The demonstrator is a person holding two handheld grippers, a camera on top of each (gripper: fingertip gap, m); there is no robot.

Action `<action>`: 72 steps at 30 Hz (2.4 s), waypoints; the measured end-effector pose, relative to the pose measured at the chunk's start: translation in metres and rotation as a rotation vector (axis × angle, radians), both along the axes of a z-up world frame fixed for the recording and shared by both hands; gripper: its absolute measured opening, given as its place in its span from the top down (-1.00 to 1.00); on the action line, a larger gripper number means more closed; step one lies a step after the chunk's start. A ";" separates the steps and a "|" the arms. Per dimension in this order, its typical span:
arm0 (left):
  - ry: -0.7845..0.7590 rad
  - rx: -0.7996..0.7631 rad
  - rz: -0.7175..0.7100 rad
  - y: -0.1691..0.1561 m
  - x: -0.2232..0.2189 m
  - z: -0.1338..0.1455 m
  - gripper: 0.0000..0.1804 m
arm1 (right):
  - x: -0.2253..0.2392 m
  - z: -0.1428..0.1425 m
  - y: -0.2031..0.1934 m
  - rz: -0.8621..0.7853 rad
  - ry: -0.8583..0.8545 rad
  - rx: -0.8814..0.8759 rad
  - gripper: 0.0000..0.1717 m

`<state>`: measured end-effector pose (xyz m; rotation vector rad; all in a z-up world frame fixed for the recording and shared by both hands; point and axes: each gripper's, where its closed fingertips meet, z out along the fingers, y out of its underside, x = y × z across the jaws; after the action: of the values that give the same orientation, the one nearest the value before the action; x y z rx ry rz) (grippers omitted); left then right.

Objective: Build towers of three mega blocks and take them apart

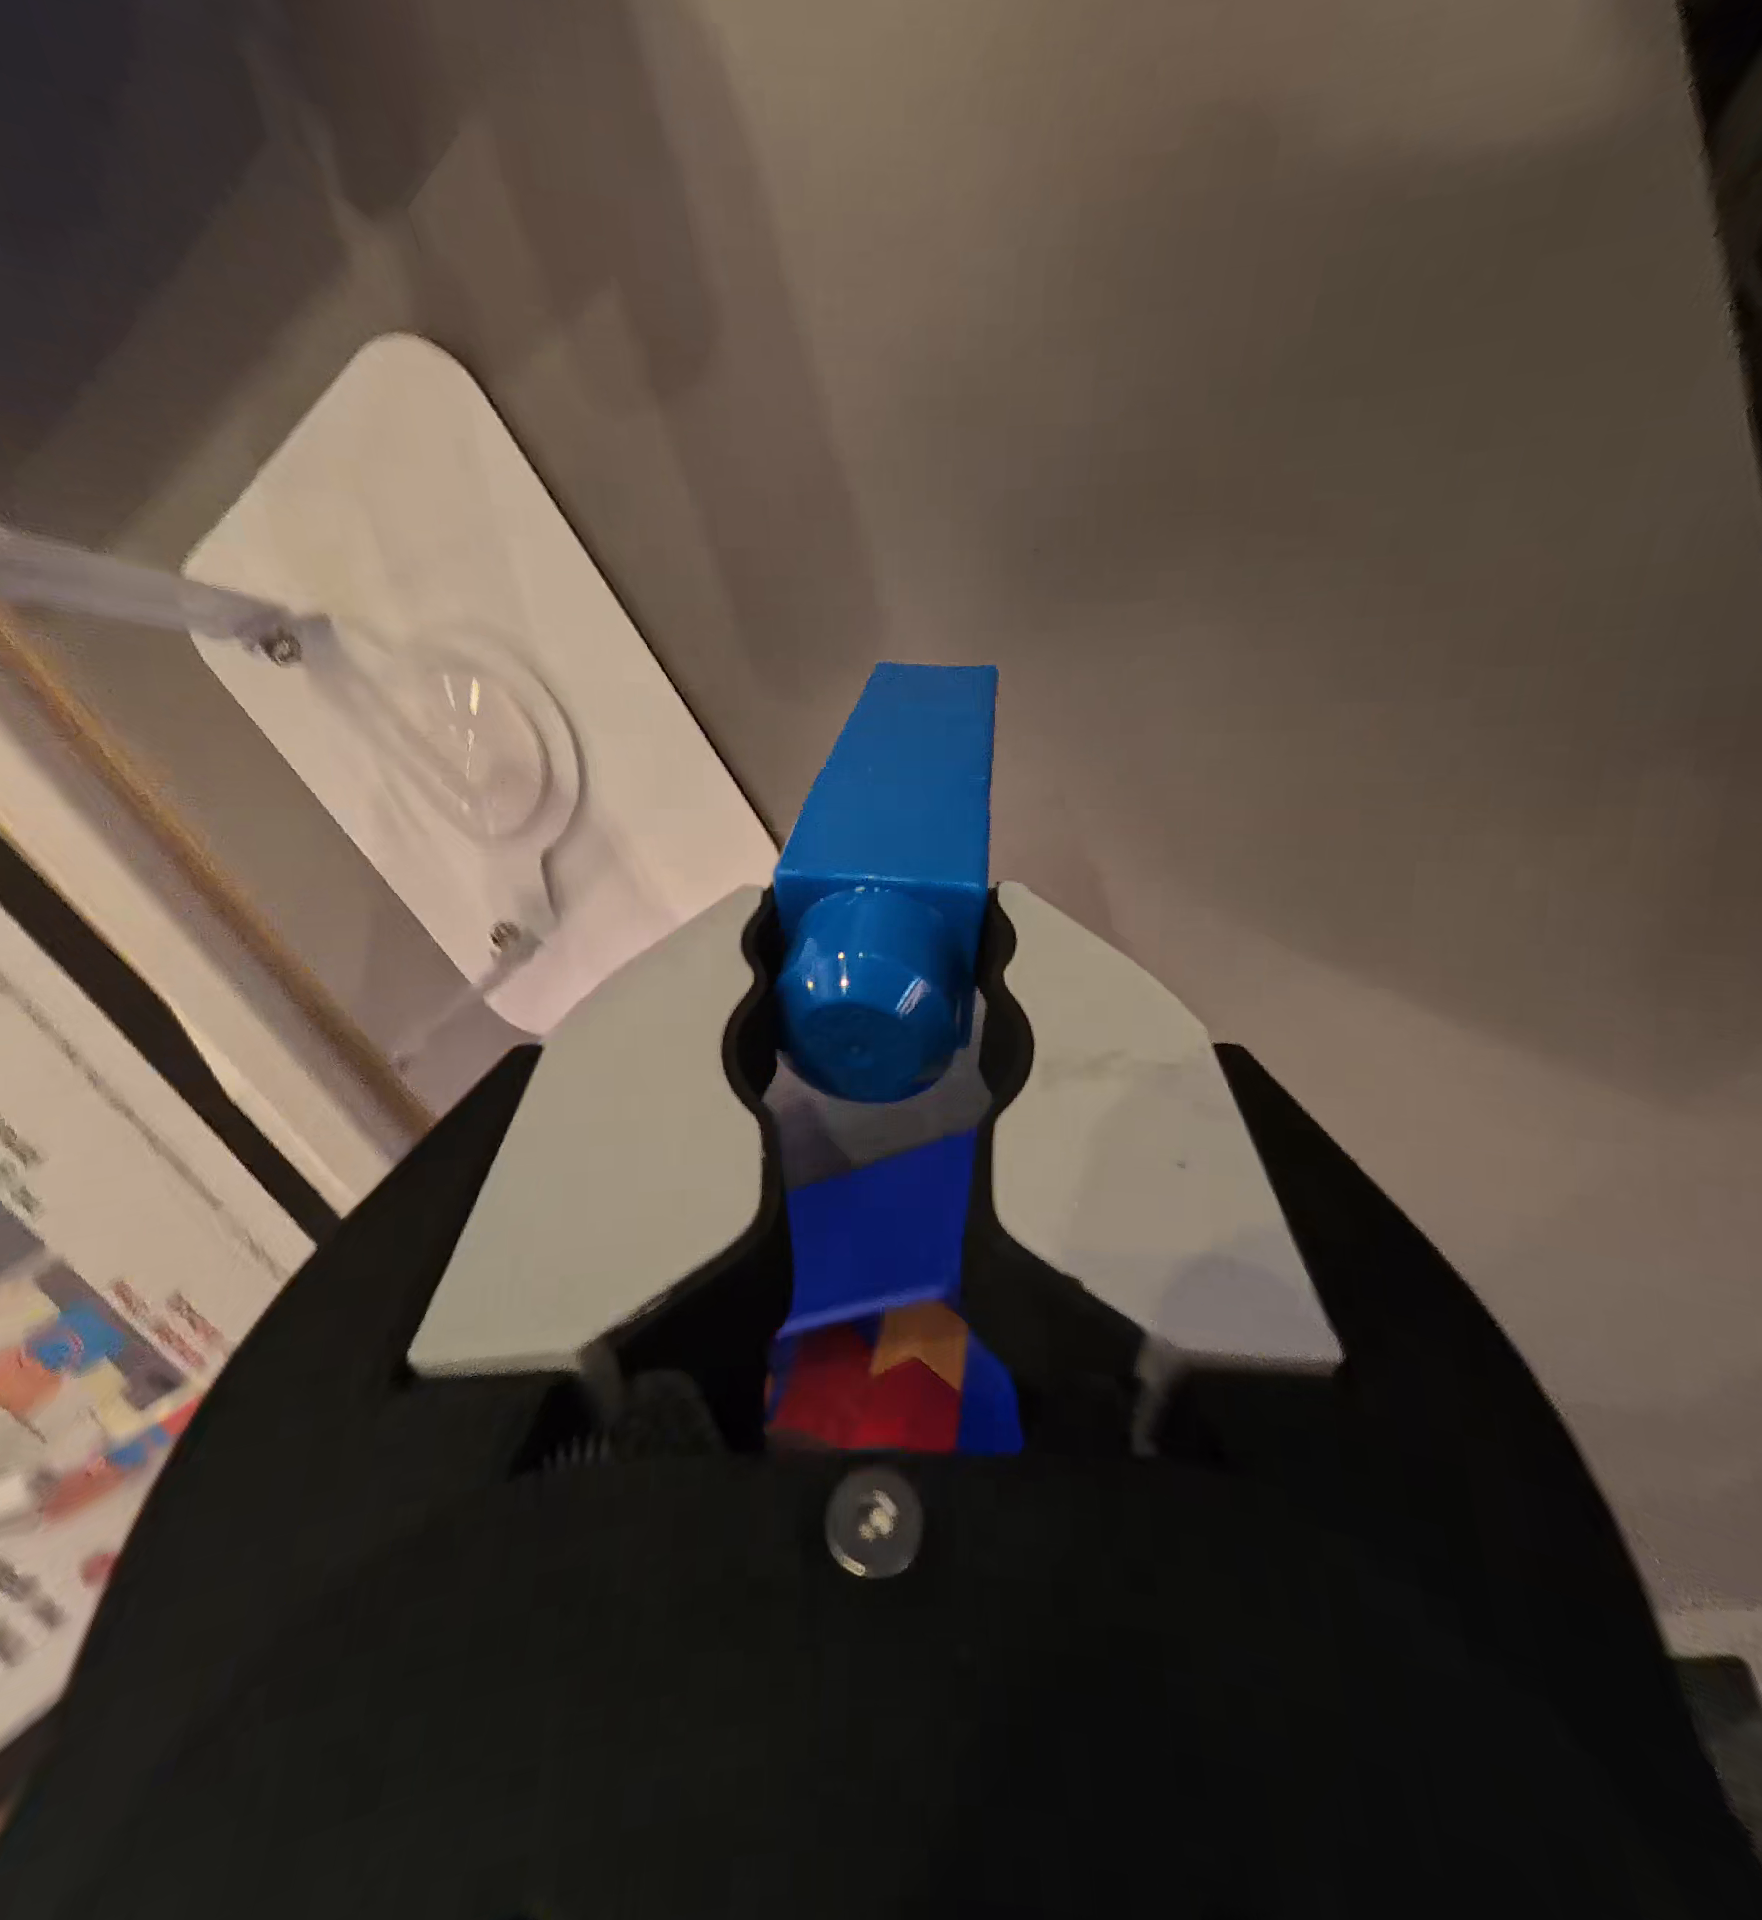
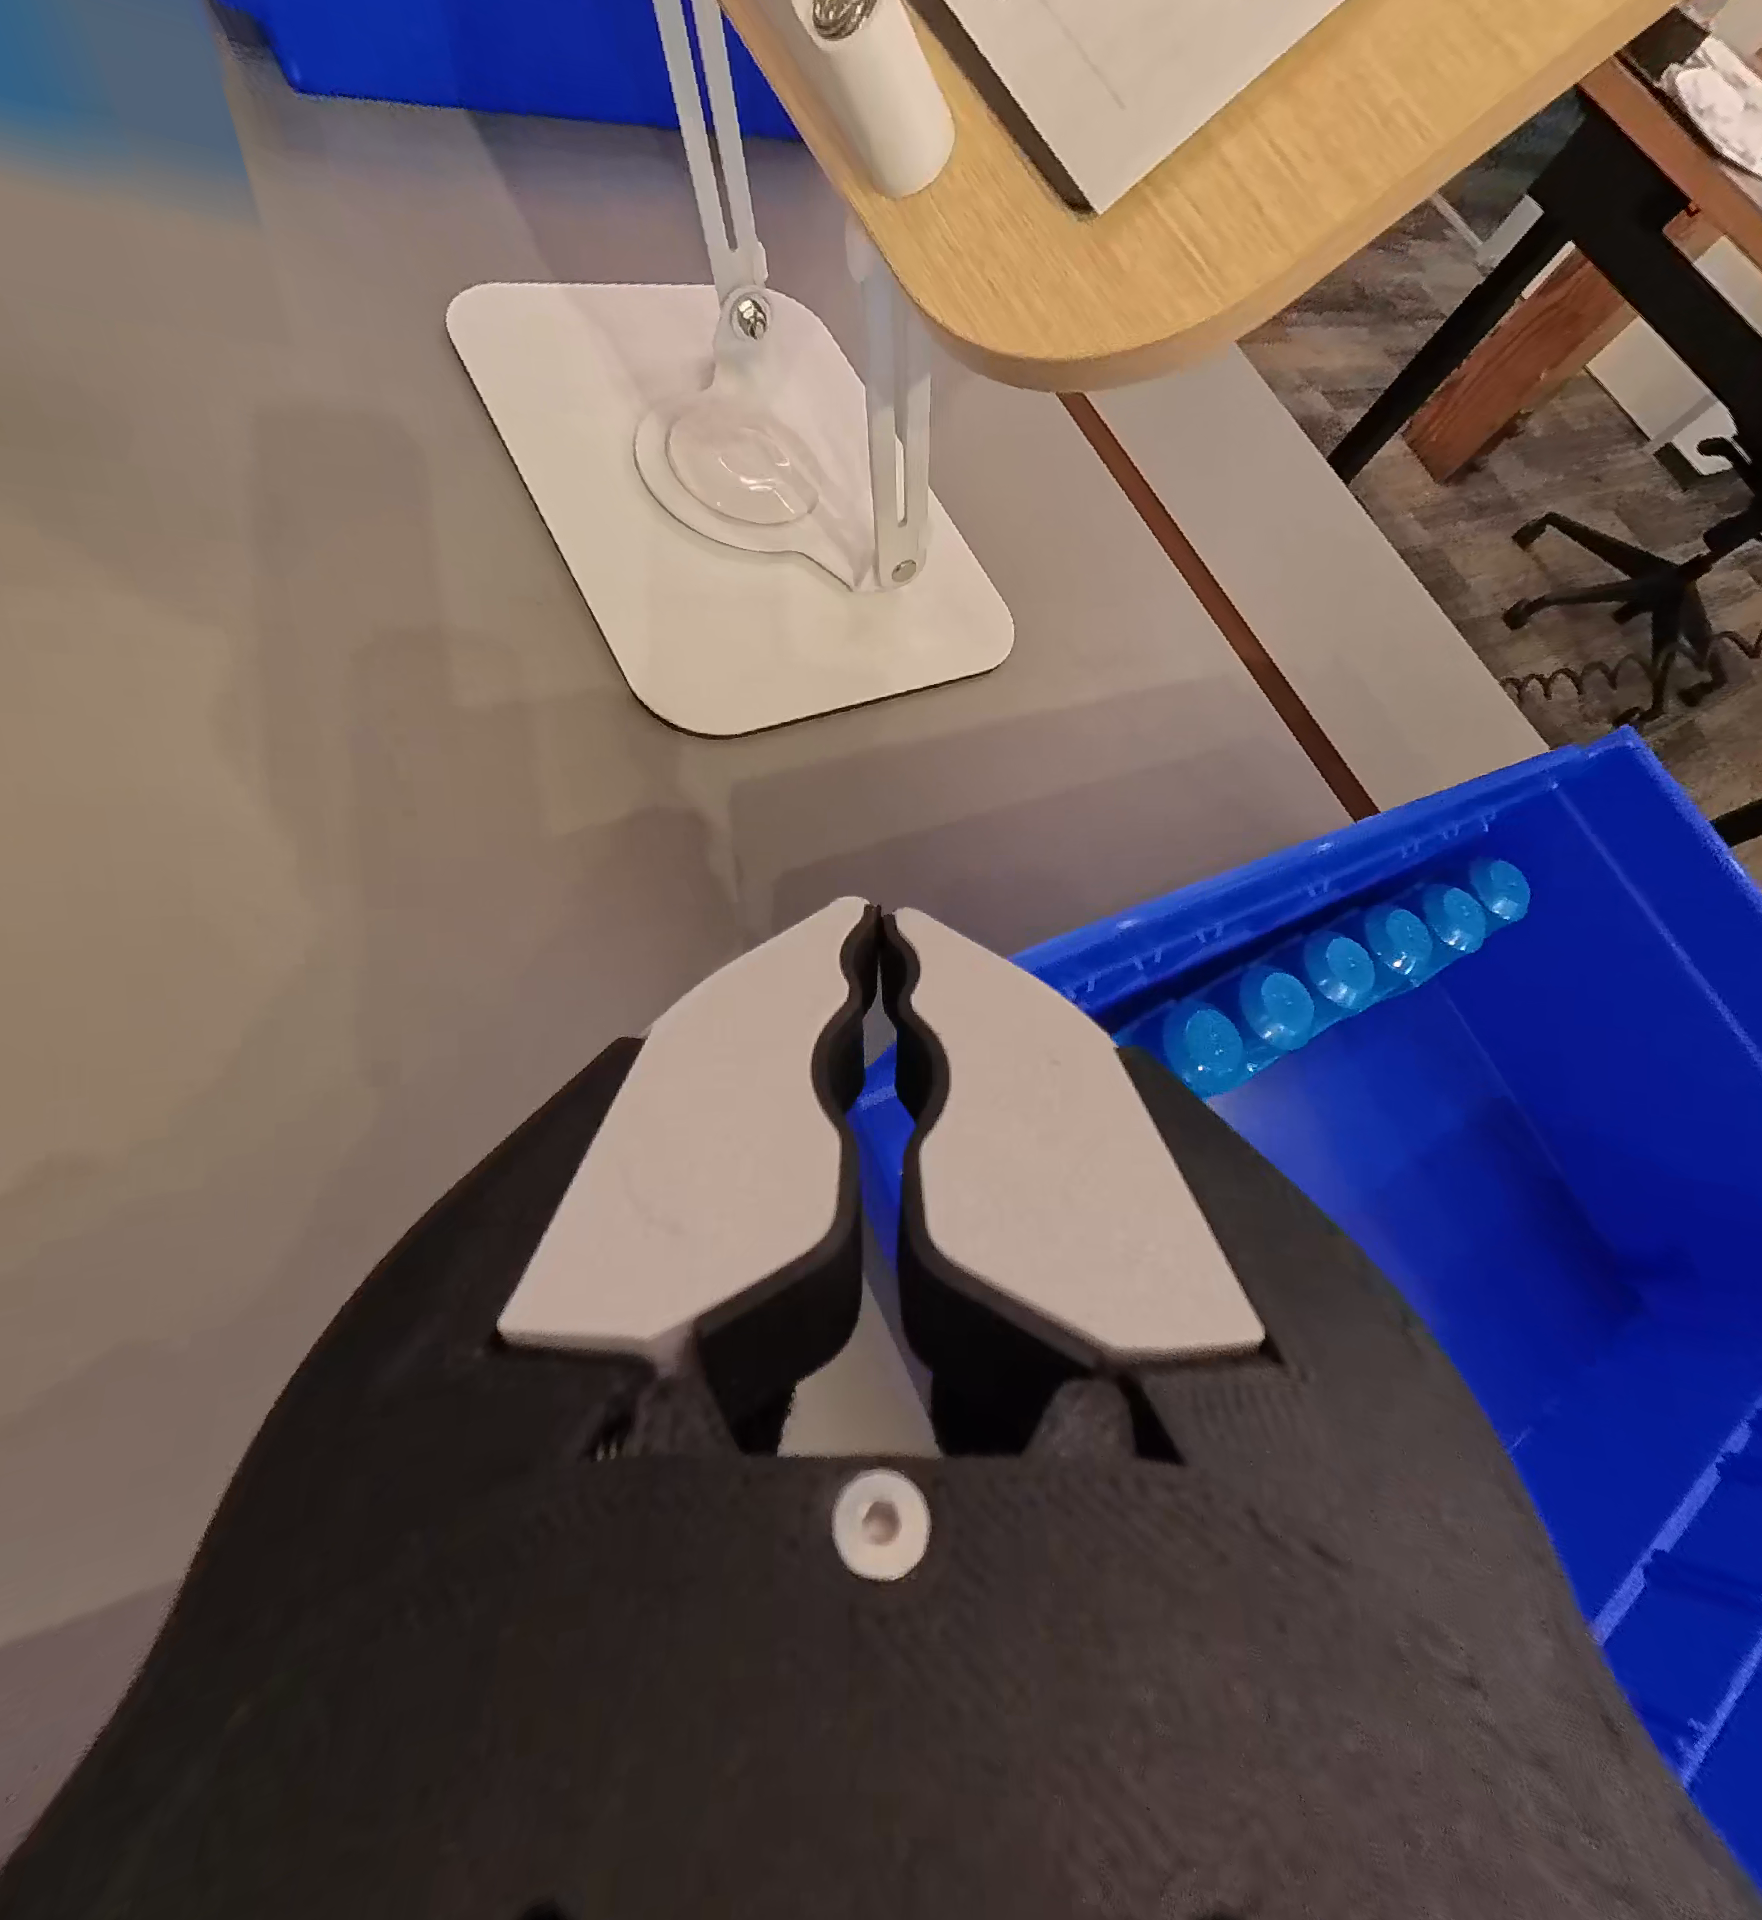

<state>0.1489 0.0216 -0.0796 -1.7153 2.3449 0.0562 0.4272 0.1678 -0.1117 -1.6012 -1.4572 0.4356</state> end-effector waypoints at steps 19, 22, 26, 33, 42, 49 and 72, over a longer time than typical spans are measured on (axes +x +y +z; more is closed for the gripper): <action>0.089 -0.138 -0.071 -0.002 0.060 -0.058 0.58 | 0.001 -0.004 -0.003 0.024 -0.012 -0.001 1.00; 0.049 -0.132 -0.062 -0.002 0.063 -0.056 0.51 | 0.001 -0.004 -0.003 0.023 -0.009 0.000 1.00; -0.011 -0.126 -0.025 0.001 0.064 -0.054 0.36 | 0.001 -0.003 -0.003 0.023 -0.005 0.002 1.00; -0.316 -0.111 0.107 0.002 0.058 -0.025 0.13 | 0.004 0.001 -0.003 0.014 0.010 0.013 1.00; -0.680 -0.152 0.306 0.002 0.044 -0.061 0.14 | 0.001 0.004 -0.004 0.023 0.028 0.018 1.00; -0.735 -0.226 0.304 0.003 0.060 -0.097 0.14 | -0.001 0.003 -0.005 0.023 0.029 0.019 1.00; -0.700 -0.256 0.248 0.003 0.086 -0.106 0.55 | -0.001 0.056 -0.022 0.004 0.158 0.166 1.00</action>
<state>0.2352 0.0242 -0.1851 -1.7449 1.6719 -0.7085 0.4266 0.1462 -0.0557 -1.4009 -1.3417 0.4220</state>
